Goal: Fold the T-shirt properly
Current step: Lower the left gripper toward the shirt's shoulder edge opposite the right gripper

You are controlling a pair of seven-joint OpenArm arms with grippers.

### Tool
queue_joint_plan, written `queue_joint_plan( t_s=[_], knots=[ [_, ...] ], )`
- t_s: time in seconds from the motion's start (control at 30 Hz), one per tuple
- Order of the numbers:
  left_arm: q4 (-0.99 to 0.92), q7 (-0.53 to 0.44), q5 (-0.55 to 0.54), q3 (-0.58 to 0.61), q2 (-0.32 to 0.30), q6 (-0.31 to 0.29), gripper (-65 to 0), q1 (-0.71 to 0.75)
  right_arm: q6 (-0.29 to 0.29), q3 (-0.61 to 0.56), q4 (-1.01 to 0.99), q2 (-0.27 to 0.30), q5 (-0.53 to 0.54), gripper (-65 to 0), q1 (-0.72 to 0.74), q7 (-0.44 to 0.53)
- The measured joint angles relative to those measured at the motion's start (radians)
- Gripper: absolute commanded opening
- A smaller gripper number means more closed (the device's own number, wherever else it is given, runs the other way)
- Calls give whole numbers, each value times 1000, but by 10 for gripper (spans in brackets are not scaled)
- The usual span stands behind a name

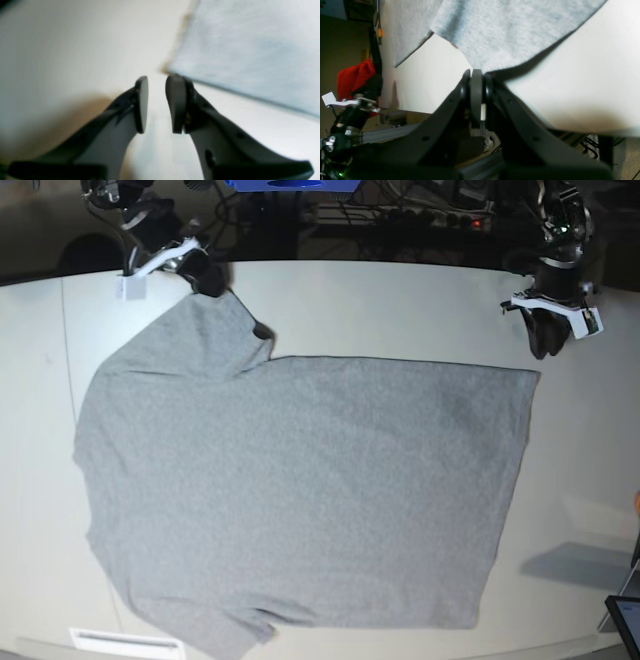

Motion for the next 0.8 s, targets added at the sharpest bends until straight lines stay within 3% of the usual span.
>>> queue_joint_plan(
  t_s=[0.1,0.17,0.27,0.37,0.8],
  knots=[
    [1,121,-151,-87,-11,3,-460,-10,0,0,0,2,0,-647,-3,0],
    [1,181,-188,-135,-14,-3,-430,-14,0,0,0,2,0,-647,-3,0],
    [2,244,-211,-171,-9,-102,-430,-27,0,-1,0,2,0,-647,-3,0],
    [2,255,-211,-191,-8,-130,-430,-29,0,-2,0,4,0,-647,-2,0],
    [0,262,-211,-198,-10,-130,-423,-39,0,-2,0,4,0,-647,-3,0]
  ],
)
